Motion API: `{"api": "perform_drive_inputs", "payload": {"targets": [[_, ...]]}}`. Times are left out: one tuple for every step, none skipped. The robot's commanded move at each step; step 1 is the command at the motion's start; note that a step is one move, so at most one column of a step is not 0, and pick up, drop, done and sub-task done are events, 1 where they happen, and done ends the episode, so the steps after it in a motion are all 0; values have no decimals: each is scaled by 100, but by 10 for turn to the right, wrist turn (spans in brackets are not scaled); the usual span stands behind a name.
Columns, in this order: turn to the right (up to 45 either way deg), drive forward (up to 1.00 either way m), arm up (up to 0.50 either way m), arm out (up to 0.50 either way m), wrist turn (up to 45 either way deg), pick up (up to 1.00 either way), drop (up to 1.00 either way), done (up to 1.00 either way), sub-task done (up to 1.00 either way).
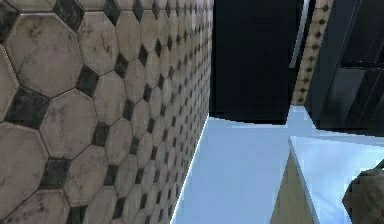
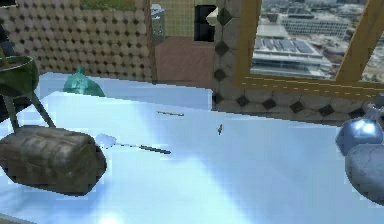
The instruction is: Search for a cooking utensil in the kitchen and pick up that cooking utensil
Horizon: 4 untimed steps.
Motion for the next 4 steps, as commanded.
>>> {"api": "perform_drive_inputs", "payload": {"targets": [[0,0,50,0,0,0,0,0,0],[0,0,38,0,0,0,0,0,0],[0,0,0,22,0,0,0,0,0],[0,0,0,0,450,0,0,0,0]]}}
